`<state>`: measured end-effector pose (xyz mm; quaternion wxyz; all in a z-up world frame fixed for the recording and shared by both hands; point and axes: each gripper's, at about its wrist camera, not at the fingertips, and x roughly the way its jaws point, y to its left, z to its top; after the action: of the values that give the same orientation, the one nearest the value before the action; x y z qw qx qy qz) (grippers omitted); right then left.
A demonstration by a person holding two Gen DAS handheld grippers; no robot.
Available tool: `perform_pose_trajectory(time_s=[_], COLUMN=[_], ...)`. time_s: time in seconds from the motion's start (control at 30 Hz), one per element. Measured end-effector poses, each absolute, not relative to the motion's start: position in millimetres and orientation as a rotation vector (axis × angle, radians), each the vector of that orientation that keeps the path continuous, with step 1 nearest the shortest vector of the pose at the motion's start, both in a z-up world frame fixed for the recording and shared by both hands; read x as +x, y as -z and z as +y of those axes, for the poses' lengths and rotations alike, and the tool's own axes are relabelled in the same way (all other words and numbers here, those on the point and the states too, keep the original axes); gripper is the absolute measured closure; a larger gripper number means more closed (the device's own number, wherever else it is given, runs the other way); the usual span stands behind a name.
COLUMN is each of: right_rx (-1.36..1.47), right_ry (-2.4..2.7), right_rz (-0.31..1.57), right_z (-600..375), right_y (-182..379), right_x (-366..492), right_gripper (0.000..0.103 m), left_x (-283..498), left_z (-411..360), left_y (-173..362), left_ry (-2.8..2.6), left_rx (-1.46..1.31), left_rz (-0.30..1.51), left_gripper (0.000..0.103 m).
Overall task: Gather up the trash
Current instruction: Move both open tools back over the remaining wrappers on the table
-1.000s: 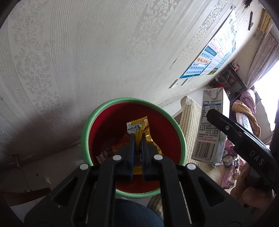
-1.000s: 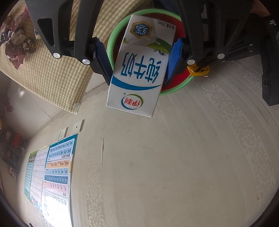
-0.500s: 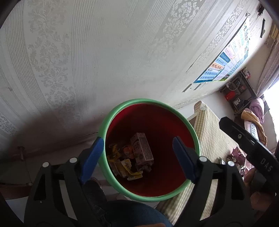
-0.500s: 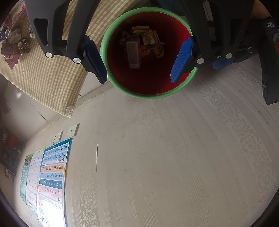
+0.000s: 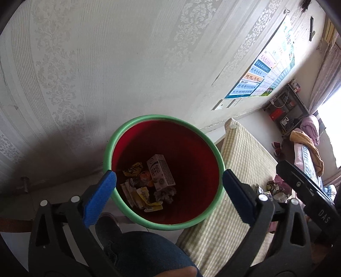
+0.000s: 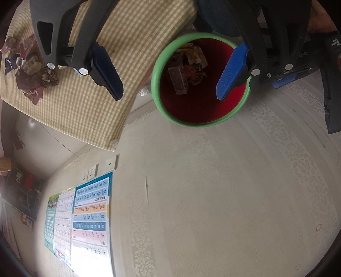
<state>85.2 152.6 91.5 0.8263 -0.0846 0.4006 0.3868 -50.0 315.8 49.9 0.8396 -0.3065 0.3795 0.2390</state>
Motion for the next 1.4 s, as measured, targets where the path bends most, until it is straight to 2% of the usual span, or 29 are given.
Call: perform_pose_trajectory(time_s=[0.37, 1.0, 1.4], right_rx=[-0.130, -0.062, -0.036], right_ry=[-0.655, -0.371, -0.279], right_rz=[0.837, 0.876, 0.999], right_z=[50, -120, -171], right_y=[-91, -75, -29], right_x=[85, 77, 78], right_gripper=[0.008, 0.008, 0.008], left_x=[-19, 20, 49], left_z=[241, 118, 64], left_y=[-63, -63, -54], left_ry=[-0.370, -0.137, -0.021], left_rx=[-0.569, -0.451, -0.379], left_rz=[0.820, 0.888, 0.941], left_gripper=[0.006, 0.006, 0.006])
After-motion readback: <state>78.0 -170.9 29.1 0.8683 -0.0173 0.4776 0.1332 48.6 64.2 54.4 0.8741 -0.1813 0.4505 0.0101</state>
